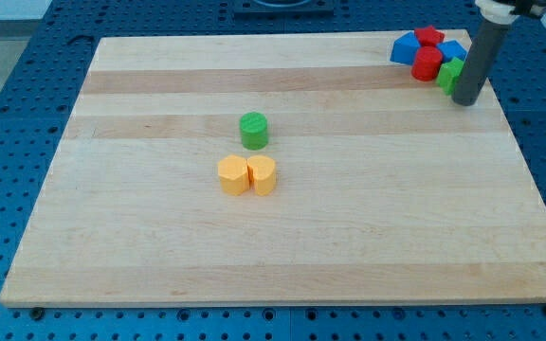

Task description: Move the green star below the blue cube

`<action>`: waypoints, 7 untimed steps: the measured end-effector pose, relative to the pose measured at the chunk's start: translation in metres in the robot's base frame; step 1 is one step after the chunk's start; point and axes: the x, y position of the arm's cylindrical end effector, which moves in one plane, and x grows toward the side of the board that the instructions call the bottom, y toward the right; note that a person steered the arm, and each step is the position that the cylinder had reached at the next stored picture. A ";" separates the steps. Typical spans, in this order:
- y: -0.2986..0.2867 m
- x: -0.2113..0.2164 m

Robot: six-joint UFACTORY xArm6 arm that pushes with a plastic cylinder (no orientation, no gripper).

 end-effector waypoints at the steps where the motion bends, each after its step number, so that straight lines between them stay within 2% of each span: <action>1: -0.034 0.002; 2: -0.046 -0.014; 4: -0.002 -0.025; 5: 0.001 -0.021; 6: -0.016 0.018; 7: -0.074 0.052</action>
